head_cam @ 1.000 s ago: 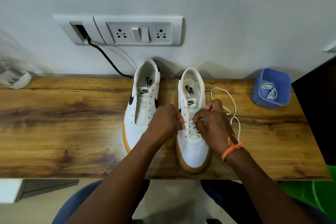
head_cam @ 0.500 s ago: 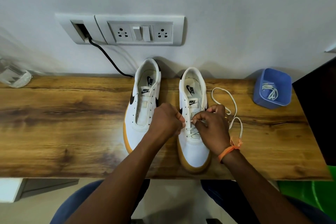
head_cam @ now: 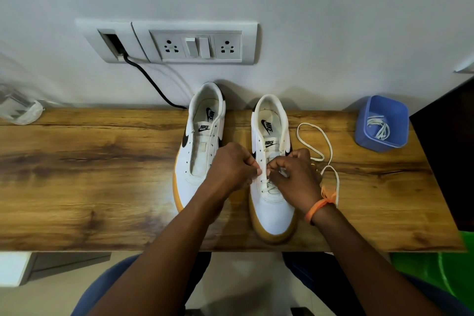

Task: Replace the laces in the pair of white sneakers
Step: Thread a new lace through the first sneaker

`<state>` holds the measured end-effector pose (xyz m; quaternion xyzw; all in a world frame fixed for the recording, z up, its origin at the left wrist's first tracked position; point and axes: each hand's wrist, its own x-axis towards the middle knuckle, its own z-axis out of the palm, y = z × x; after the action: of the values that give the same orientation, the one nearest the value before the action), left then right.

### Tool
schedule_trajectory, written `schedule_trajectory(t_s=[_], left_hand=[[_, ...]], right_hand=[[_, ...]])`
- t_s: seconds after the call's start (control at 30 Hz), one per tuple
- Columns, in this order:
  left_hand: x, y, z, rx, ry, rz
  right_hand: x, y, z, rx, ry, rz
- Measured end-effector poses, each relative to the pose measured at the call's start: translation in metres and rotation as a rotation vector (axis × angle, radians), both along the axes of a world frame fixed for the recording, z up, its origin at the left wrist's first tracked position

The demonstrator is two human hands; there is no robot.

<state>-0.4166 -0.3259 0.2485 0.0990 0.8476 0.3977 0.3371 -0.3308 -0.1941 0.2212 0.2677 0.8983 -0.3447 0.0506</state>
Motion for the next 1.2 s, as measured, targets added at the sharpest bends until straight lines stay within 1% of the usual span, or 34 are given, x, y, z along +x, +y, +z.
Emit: schedule_trajectory(t_s=[0.07, 0.1, 0.17, 0.2, 0.27, 0.33, 0.4, 0.43, 0.5, 0.57, 0.63, 0.7, 0.73, 0.87, 0.9, 0.97, 1.03, 1.1, 1.13, 1.17, 1.2], left_hand=[[-0.009, -0.006, 0.006, -0.023, 0.014, -0.007], [-0.015, -0.011, 0.009, -0.025, 0.016, 0.035], [-0.029, -0.021, 0.015, 0.017, 0.016, 0.198], [-0.036, -0.026, 0.017, 0.071, 0.032, 0.303], [-0.046, -0.032, 0.020, 0.186, 0.132, 0.487], [-0.049, -0.034, 0.021, 0.257, 0.231, 0.580], [-0.046, -0.030, 0.022, 0.280, 0.230, 0.562], [-0.042, -0.027, 0.022, 0.253, 0.193, 0.508], [-0.032, -0.018, 0.019, 0.112, 0.127, 0.366], [-0.021, -0.010, 0.013, -0.027, 0.152, 0.234], [-0.011, -0.005, 0.008, -0.085, 0.138, 0.119], [-0.001, -0.001, 0.003, -0.061, 0.014, 0.058], [0.003, 0.001, 0.001, -0.044, -0.037, 0.066], [0.004, 0.006, 0.000, 0.019, -0.074, 0.128], [0.002, 0.005, 0.000, 0.023, -0.050, 0.113], [-0.005, 0.001, 0.001, -0.017, 0.125, 0.091], [-0.015, -0.006, 0.005, 0.025, 0.327, 0.216], [-0.025, -0.015, 0.012, 0.120, 0.455, 0.387], [-0.028, -0.019, 0.015, 0.131, 0.489, 0.427], [-0.029, -0.022, 0.017, 0.120, 0.495, 0.421], [-0.028, -0.022, 0.018, 0.083, 0.462, 0.373]], right_hand=[[-0.001, 0.007, 0.003, 0.036, -0.025, 0.058], [-0.001, 0.009, 0.003, 0.039, -0.024, 0.077], [-0.002, 0.012, 0.004, 0.047, -0.029, 0.104], [-0.001, 0.013, 0.004, 0.053, -0.042, 0.115], [-0.001, 0.015, 0.006, 0.064, -0.060, 0.131], [-0.002, 0.017, 0.007, 0.061, -0.064, 0.153], [-0.002, 0.020, 0.007, 0.023, -0.030, 0.160], [-0.002, 0.022, 0.007, 0.008, -0.005, 0.157], [-0.003, 0.027, 0.008, 0.013, 0.051, 0.142], [-0.005, 0.031, 0.011, 0.054, 0.075, 0.136], [-0.005, 0.034, 0.010, 0.091, 0.117, 0.131], [-0.005, 0.033, 0.011, 0.111, 0.135, 0.153], [-0.004, 0.032, 0.012, 0.125, 0.118, 0.168], [-0.003, 0.031, 0.019, 0.161, 0.074, 0.171], [-0.002, 0.031, 0.020, 0.156, 0.073, 0.166], [-0.002, 0.032, 0.022, 0.164, 0.063, 0.166], [-0.002, 0.032, 0.023, 0.158, 0.056, 0.171], [-0.002, 0.034, 0.021, 0.125, 0.070, 0.170], [-0.002, 0.035, 0.020, 0.107, 0.081, 0.168], [-0.001, 0.036, 0.018, 0.091, 0.089, 0.166], [-0.002, 0.037, 0.017, 0.077, 0.094, 0.163]])
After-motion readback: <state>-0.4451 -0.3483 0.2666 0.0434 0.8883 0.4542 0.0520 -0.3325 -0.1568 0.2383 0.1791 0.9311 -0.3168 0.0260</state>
